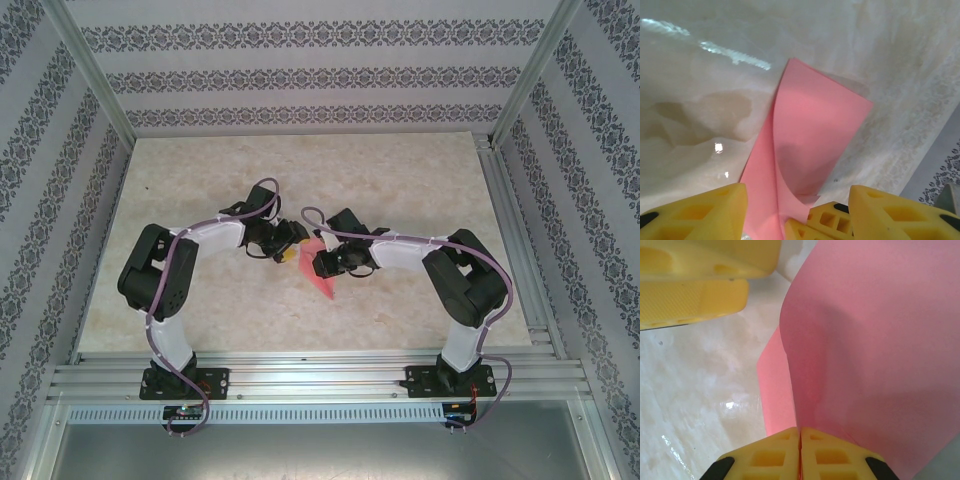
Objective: Fold a paper plane with a square sheet of paper (fold left side to right side)
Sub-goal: Fourth fold the wing at the center of the table.
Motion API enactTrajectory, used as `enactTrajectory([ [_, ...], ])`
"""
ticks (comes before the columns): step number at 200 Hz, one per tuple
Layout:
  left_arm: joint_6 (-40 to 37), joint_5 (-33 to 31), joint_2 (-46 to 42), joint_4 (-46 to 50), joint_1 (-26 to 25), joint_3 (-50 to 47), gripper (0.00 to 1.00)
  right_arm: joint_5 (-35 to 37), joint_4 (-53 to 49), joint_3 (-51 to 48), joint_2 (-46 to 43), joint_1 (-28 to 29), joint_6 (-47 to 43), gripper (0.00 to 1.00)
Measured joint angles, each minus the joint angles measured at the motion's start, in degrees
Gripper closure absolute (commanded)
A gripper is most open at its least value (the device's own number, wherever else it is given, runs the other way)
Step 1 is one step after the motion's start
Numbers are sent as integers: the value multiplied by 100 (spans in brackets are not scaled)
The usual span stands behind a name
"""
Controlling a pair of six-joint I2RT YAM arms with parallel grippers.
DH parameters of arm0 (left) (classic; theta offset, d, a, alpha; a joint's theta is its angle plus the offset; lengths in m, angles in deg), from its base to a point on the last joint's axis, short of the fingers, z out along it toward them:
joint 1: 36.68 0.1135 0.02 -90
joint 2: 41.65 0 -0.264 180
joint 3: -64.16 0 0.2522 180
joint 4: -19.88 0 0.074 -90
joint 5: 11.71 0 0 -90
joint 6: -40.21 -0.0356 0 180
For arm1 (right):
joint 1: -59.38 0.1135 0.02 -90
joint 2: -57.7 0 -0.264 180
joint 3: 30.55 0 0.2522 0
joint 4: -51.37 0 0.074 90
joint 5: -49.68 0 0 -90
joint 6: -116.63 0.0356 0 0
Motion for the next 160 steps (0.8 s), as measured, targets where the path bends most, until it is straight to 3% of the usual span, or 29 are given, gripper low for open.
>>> enactTrajectory([
  [76, -2, 4, 546, 713, -219, 654, 49, 94, -2, 0, 0, 76, -164, 91],
  [160, 0, 50, 728, 846, -295, 761, 79, 96, 0, 0, 0, 140, -295, 89],
])
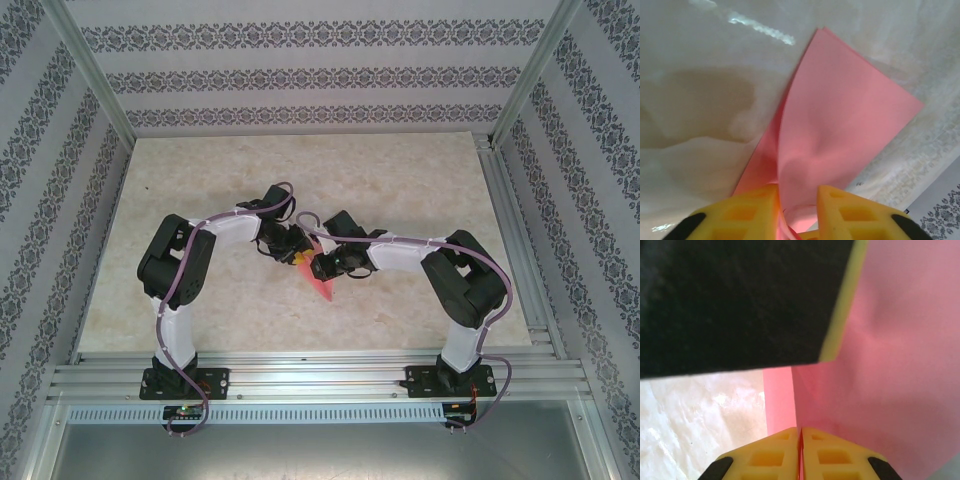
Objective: Fold a paper plane with a square sheet of paper (fold left side to right side)
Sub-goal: Fourth fold the wing at the center of the table.
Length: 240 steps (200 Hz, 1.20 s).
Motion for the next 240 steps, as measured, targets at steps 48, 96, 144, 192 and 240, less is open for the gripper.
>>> enactTrajectory([
  [48, 0, -4, 0, 111, 0, 24, 96, -22, -66, 0, -68, -2, -94, 76],
  [96, 0, -26, 0, 225, 0, 59, 98, -262, -87, -153, -894, -363, -94, 73],
  [144, -2, -48, -2, 275, 0, 61, 99, -374, -109, -378, -885, -625, 0, 82],
  [192, -2, -68, -4, 297, 0, 61, 100, -522, -85, -400, -417, -538, 116, 83],
  [240, -2, -76, -37, 313, 0, 61, 100, -634, -26, -363, -63, -476, 232, 83],
])
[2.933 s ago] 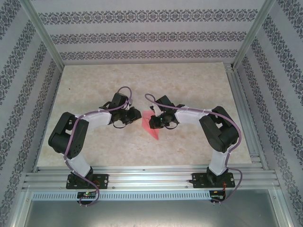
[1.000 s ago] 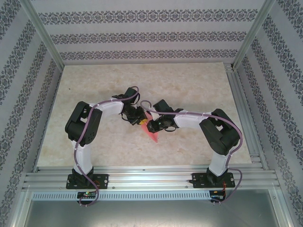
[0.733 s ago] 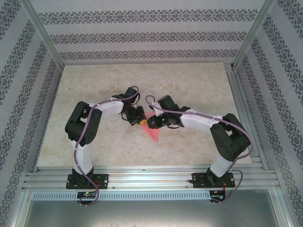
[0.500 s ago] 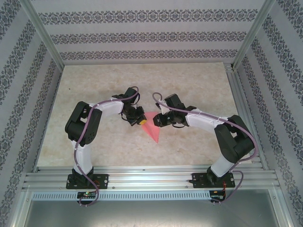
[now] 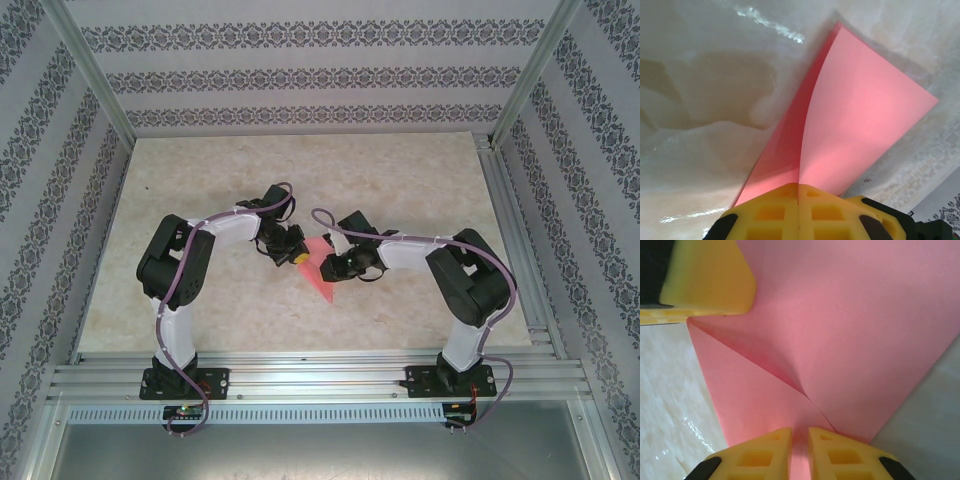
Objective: Fold a paper plane with a square sheet of paper (fold left side to right side)
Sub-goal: Fourth fold the wing at the center of the table.
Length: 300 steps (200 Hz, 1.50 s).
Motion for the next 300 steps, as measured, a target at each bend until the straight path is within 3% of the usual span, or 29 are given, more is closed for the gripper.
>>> enactTrajectory([
  [77, 0, -83, -31, 2, 0, 4, 100, -101, 98, 256, 240, 177, 127, 81],
  [109, 9, -101, -35, 2, 0, 4, 100, -181, 227, 254, 240, 173, 267, 67],
  [195, 529, -378, -328, 188, 0, 4, 100, -566, 1036, -79, 153, 68, 492, 45],
  [256, 743, -376, -326, 278, 0, 59, 100, -566, 1141, -162, 111, 103, 411, 45],
  [300, 1056, -245, -212, 223, 4, 96, 100, 15, 699, 42, 90, 369, 118, 46],
])
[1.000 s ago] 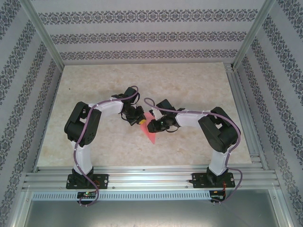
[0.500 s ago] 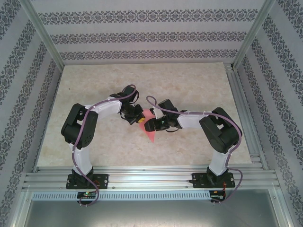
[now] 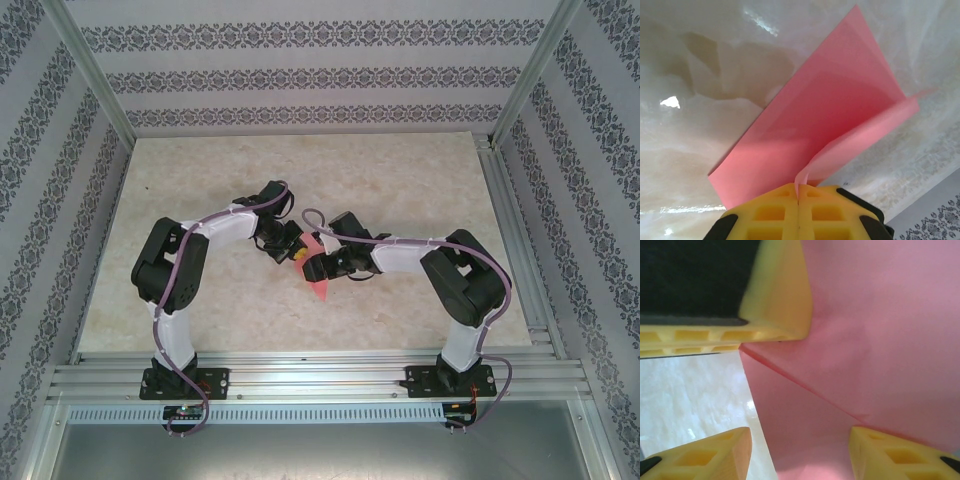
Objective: Fold a paper plane with a square sheet of paper (fold left side to right side)
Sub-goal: Fourth fold the wing at the center of the table.
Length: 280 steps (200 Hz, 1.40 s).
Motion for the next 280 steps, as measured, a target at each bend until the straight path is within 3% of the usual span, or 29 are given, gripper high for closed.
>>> enactTrajectory([
  [45, 170, 37, 76, 15, 0, 116, 100, 636, -442, 223, 0, 245, -184, 48],
  [83, 341, 109, 125, 15, 0, 111, 100, 1025, -693, 304, -2, 343, -291, 58],
  [158, 424, 107, 173, 116, 11, 111, 99, 1117, -796, 313, -7, 289, -299, 78],
  [177, 417, 105, 173, 146, 11, 111, 91, 1027, -811, 306, -7, 251, -273, 82],
  [210, 173, 94, 173, 205, 52, 138, 58, 776, -741, 192, -9, 111, -201, 87],
  [238, -328, -20, 166, 387, 157, 326, 48, 599, -667, 142, -9, 24, -146, 87],
  [262, -824, -199, -24, 450, 197, 319, 51, 492, -597, 103, -9, -13, -122, 87],
  [280, -957, -258, -472, 101, 199, -162, 66, 409, -511, 46, -15, -52, -74, 87],
])
